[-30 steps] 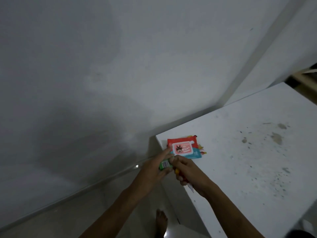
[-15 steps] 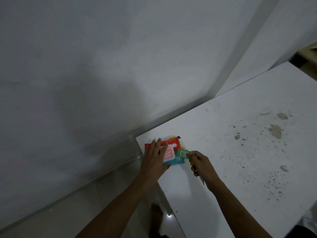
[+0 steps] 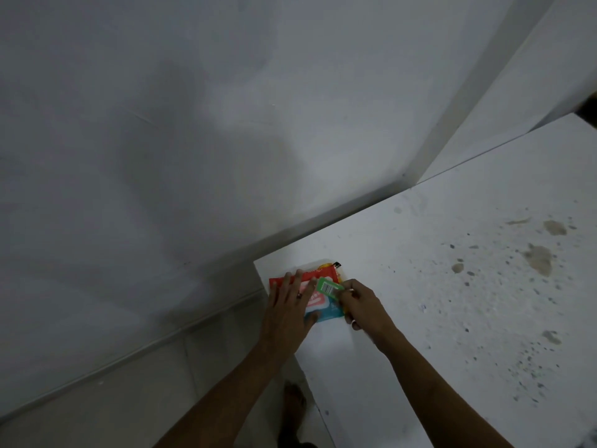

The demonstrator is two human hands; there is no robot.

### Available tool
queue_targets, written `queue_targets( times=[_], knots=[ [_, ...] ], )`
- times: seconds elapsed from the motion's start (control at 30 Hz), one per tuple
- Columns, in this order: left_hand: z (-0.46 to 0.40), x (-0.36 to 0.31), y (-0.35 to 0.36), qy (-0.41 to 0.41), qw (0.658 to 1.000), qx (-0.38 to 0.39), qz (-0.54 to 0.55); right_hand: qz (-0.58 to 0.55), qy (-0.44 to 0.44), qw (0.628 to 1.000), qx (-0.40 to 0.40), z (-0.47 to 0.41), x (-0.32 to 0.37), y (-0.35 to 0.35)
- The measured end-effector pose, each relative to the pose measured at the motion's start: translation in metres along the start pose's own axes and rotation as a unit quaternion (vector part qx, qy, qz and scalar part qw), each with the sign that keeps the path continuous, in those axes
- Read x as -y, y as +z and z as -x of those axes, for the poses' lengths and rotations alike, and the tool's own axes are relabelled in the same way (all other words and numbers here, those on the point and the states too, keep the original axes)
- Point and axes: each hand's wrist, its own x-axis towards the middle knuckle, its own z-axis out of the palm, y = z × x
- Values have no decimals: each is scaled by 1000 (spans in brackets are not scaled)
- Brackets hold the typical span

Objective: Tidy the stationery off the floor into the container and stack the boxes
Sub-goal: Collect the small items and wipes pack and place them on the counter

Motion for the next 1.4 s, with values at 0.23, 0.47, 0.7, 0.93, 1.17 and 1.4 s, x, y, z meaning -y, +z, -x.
queue_targets(
  times=[0.23,0.47,0.7,0.93,1.17,1.4],
  knots=[
    [-1,0,-4,-39,998,-30,50,141,-23,989,-45,-10,6,4],
    [-3,5,-14,-6,998,-23,51,187,-58,977,-88,-4,1,1],
    [0,11,-18,33,997,-31,63,308,-186,933,-22,-2,4,32],
    [-2,11,-24,44,998,-16,47,196,-158,967,-32,-3,1,18],
    [-5,7,-28,37,999,1,18,67,-101,991,-62,-21,11,-10],
    [-6,11,-28,25,1000,7,1,81,-177,981,17,-26,8,1]
  ],
)
